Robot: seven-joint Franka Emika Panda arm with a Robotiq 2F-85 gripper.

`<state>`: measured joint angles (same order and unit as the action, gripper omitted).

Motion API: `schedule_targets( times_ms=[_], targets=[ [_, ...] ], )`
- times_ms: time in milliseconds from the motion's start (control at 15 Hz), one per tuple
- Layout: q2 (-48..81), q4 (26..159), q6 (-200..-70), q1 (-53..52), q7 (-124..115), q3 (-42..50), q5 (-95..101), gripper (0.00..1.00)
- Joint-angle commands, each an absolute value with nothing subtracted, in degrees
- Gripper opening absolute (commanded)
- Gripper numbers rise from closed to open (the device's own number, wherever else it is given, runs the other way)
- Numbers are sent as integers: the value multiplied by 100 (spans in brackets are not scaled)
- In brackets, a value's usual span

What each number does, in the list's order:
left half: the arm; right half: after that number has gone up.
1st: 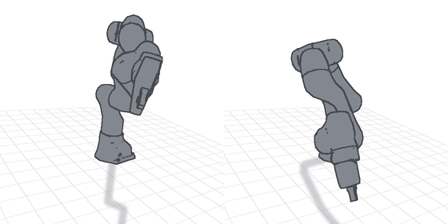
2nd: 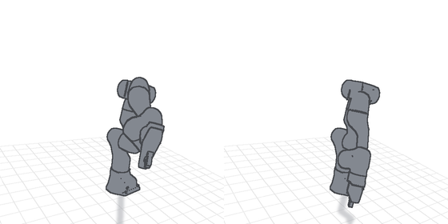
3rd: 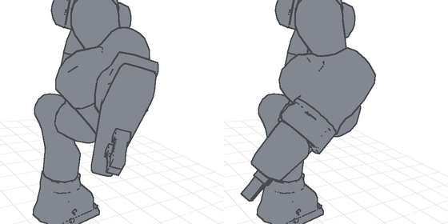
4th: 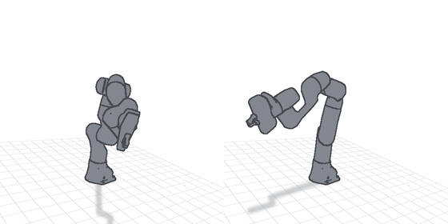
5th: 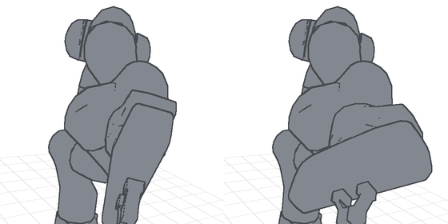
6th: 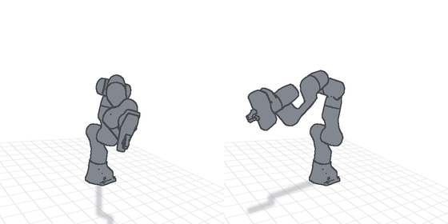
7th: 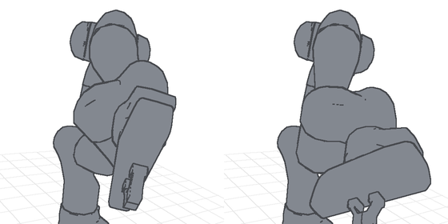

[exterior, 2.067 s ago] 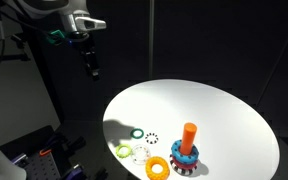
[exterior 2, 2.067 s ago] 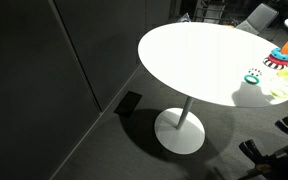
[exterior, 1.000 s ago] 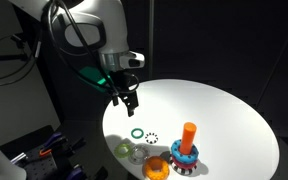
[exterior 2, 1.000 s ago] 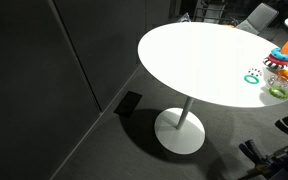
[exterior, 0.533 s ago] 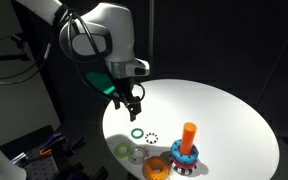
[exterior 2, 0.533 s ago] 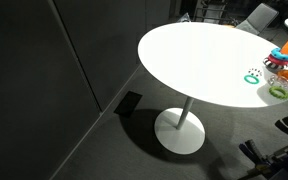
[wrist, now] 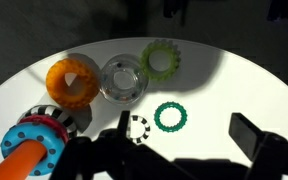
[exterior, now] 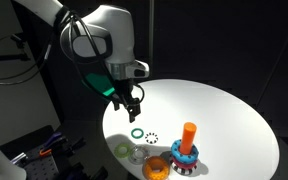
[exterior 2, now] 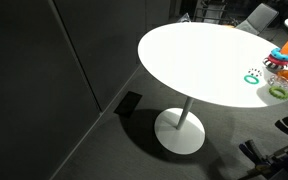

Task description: Pick up the clear ring and put it on the ring holder

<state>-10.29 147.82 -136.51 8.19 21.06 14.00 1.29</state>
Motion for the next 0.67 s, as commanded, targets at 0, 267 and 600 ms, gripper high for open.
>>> schedule_targets(
  times_ms=[0,267,600],
  targets=[
    [-800,14777,-13803,832,2121,1355,17,100],
    [-531,14826,-14089,866,2091,1322,70,100],
    [-79,14919,-14728,955,2040,1339,43,100]
  ],
)
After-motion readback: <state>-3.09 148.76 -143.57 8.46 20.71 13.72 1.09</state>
